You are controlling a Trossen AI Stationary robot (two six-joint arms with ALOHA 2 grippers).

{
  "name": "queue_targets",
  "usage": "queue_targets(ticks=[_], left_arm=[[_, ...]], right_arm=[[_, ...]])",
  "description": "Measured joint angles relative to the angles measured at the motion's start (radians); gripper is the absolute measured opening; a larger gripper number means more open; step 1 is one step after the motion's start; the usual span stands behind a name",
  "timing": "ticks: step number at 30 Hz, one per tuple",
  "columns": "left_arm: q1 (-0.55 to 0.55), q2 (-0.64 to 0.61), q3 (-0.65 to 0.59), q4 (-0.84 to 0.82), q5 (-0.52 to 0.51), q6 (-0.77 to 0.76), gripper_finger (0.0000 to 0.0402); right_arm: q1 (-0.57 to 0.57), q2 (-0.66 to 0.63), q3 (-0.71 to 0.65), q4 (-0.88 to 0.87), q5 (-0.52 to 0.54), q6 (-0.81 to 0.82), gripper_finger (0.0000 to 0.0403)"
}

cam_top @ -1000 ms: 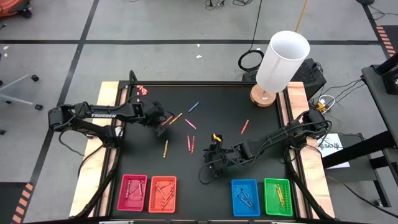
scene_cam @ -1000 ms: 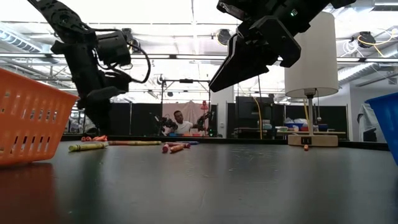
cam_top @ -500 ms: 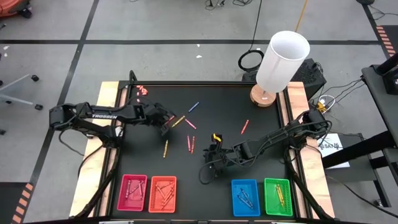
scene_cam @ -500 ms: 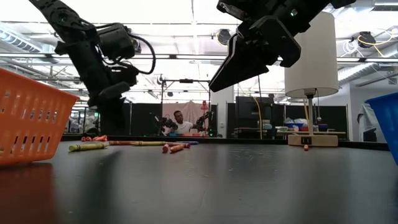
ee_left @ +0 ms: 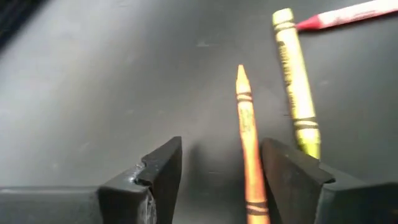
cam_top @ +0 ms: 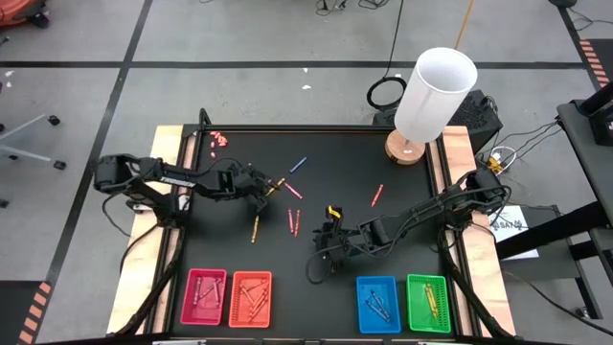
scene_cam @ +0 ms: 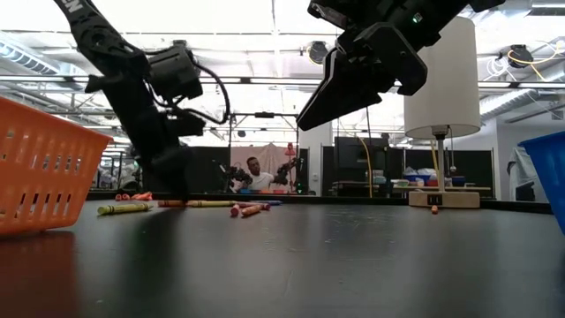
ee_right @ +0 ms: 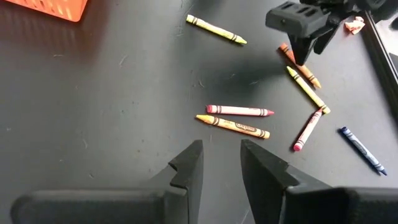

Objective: Sort crayons
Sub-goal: Put the orange crayon into the orange bin

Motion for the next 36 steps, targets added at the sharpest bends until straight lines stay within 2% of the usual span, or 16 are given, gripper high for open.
queue_targets(ticks=[10,13,23,36], left_arm=[[0.007,0.055,0.003,0.023,-0.001,-0.022,0.0204],[0.007,0.058,0.003,0.022,0.008,-0.022,0.0170],[0.007,0.060,0.003,0.020,0.016,-0.017,0.0015],[0.010,0.043,0.012,0.018,0.024,-0.017,0.0016]], right_arm=[[0.000,0.000,0.000,-0.003,0.000,0.000,0.0091],[0.000,0.000,0.000,-0.003,0.000,0.000,0.0091],[0.000,0.000,0.000,-0.003,0.000,0.000,0.0091],[0.000,0.000,0.000,-0.003,0.000,0.000,0.0091]])
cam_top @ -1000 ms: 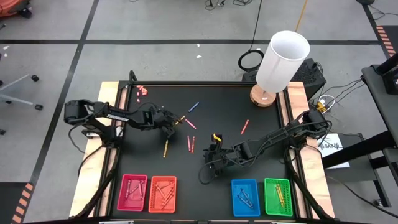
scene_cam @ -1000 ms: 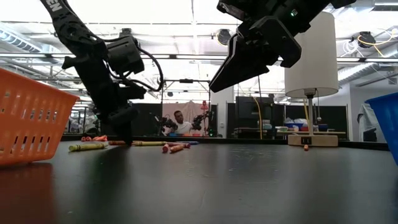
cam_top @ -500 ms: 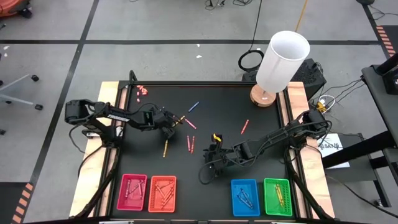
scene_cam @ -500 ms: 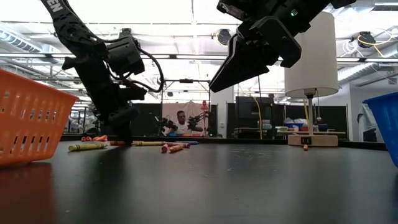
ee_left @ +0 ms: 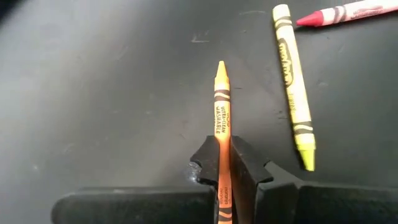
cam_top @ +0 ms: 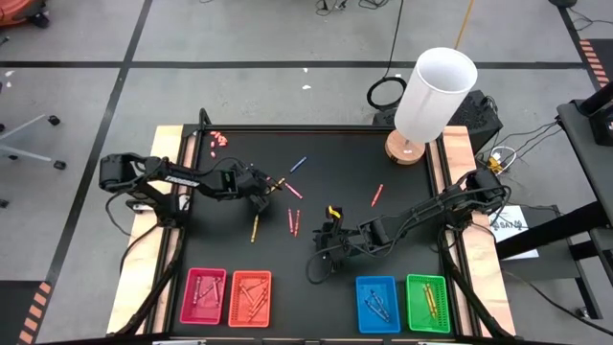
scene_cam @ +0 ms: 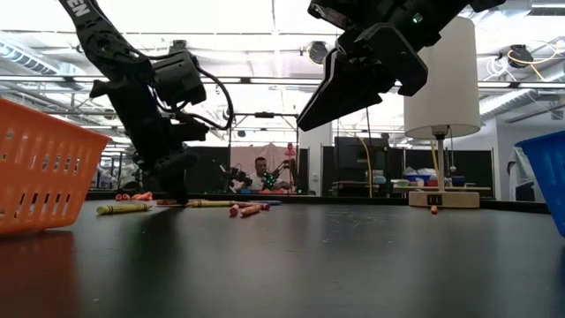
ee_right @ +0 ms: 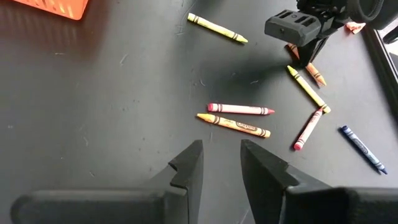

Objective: Sort crayons
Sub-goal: Put the orange crayon into the orange bin

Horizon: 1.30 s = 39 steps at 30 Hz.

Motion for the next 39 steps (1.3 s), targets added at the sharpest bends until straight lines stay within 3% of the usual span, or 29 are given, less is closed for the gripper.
queue_targets(ticks=[12,21,31,39], left_arm=[[-0.012,-0.218,0.004,-0.019,0.171,0.017,0.0017],[-0.146,-0.393,0.005,-0.010,0.215,0.022,0.0017],[-0.332,-0.461,0.006,0.009,0.206,0.198,0.0017],[-0.395,-0.462,0.006,0.016,0.202,0.426,0.0017]], right_arm=[[0.000,0.000,0.000,0.000,0.000,-0.002,0.0091],[0.003,0.000,0.000,-0.001,-0.006,0.007,0.0091],[0.002,0.000,0.000,0.006,-0.026,0.006,0.0091],[0.002,0.000,0.000,0.008,-0.025,0.005,0.0091]])
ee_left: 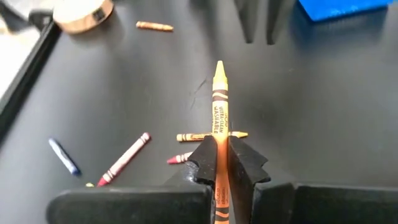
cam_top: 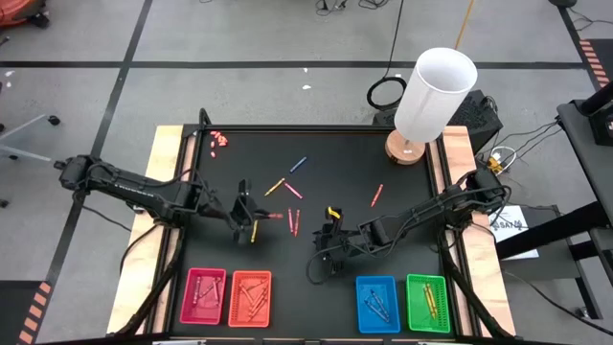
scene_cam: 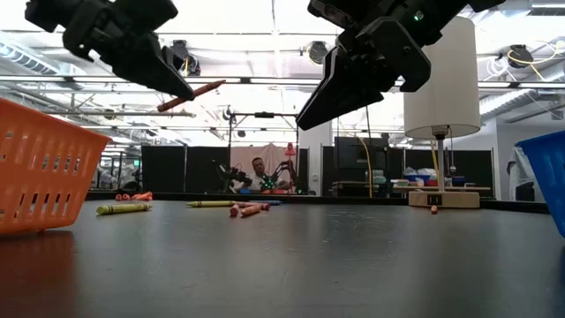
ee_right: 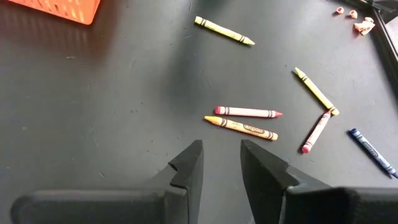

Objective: Sort crayons
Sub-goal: Put the orange crayon into the orange bin

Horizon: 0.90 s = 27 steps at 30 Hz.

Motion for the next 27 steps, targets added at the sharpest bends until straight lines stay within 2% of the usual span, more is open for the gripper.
queue_targets(ticks=[19,27], left_arm=[[-0.071,0.000,0.000,0.010,-0.016,0.534,0.0017],[-0.104,0.000,0.001,0.070,-0.016,0.595,0.0017]], right_arm=[[0.000,0.000,0.000,0.000,0.001,-0.003,0.0091],[0.000,0.000,0.000,0.000,0.001,-0.001,0.0091]])
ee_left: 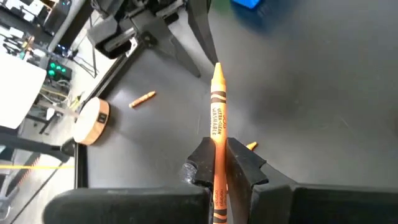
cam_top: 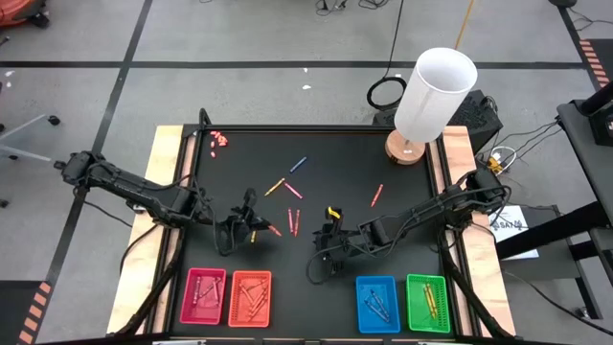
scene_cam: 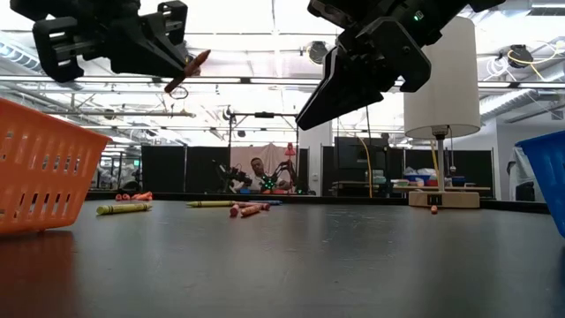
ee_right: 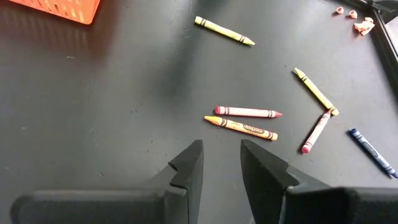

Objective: Sort crayons
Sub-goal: Put the orange crayon into the orange bin

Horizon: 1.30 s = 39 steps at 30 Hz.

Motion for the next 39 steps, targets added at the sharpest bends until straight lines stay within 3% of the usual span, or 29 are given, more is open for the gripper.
queue_targets(ticks=[13,22,33,39], left_arm=[[-0.003,0.000,0.000,0.009,0.000,-0.062,0.0017],[-0.003,0.000,0.000,0.008,0.001,-0.384,0.0017],[-0.005,0.000,0.000,0.001,0.002,-1.022,0.0017],[-0.056,0.000,0.000,-0.029,0.045,-1.186,0.0017]], right_arm=[[0.000,0.000,0.000,0.000,-0.001,-0.003,0.0091],[0.000,0.000,0.000,-0.001,-0.001,0.000,0.0091],[0.000,0.000,0.000,-0.001,-0.001,0.003,0.0091],[0.000,0.000,0.000,-0.001,-0.001,0.004,0.0091]])
